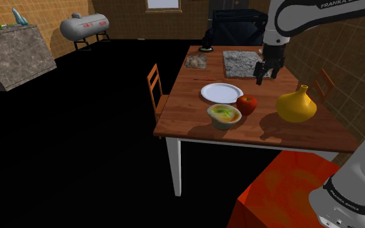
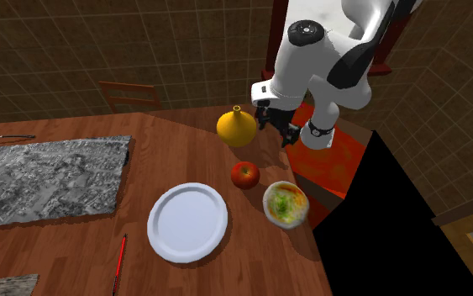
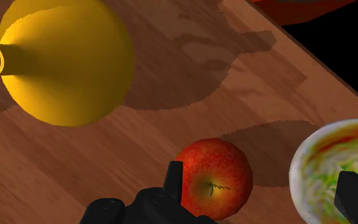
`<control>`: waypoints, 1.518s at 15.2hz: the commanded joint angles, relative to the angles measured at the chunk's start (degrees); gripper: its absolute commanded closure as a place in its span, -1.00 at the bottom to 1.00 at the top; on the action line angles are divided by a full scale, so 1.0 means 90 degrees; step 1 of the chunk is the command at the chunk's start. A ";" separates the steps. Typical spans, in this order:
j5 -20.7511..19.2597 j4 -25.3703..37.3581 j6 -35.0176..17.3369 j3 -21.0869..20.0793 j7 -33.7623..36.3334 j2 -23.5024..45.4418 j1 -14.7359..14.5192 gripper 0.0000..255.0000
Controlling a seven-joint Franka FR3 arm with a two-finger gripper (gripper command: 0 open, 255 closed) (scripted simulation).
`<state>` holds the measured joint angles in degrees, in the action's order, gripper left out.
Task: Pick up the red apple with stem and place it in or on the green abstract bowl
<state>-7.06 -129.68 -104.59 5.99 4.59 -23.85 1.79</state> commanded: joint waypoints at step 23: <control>0.0424 0.0525 -0.1999 0.0430 -0.0346 0.2501 0.0136 -1.00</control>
<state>-3.25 -124.94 -122.56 9.86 1.48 -1.34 3.01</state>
